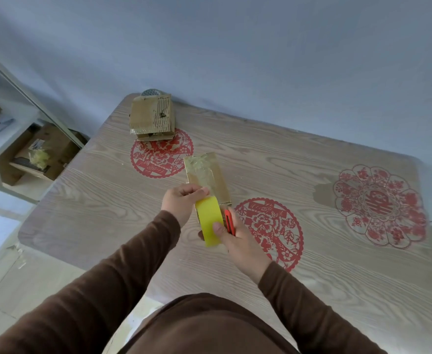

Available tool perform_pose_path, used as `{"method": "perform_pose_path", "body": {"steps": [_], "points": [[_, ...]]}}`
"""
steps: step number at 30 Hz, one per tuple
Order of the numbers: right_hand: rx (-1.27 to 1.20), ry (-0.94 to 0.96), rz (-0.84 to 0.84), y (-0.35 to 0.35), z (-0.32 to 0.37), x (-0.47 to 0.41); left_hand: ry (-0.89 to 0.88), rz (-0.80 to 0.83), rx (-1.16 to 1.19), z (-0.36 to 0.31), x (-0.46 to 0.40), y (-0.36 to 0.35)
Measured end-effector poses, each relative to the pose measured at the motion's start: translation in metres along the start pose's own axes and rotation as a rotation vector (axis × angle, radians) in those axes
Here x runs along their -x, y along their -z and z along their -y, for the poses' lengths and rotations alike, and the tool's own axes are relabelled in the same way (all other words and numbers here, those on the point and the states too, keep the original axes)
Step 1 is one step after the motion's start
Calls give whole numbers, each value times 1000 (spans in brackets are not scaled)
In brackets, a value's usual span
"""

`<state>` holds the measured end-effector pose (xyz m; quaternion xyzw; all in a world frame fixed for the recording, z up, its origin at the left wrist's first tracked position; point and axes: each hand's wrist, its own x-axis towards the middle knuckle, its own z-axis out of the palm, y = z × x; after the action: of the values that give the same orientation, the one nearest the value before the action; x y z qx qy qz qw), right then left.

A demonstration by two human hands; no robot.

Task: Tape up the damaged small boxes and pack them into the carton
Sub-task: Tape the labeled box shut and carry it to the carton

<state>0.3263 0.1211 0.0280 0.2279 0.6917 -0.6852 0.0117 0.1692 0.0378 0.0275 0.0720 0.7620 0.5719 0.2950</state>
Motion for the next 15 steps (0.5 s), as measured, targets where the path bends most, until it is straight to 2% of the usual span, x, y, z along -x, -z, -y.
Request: {"method": "perform_pose_path", "body": {"steps": [5,9,15], "points": [[183,-16,-36,6,5,5,-29,-18,-28,-16,-39,-3],[165,-103,3,8,-2,21,-27,-77,-13,-36,-81,10],[220,-191,-99,7,-9,12,-46,1,-273,-35,-147,14]]}}
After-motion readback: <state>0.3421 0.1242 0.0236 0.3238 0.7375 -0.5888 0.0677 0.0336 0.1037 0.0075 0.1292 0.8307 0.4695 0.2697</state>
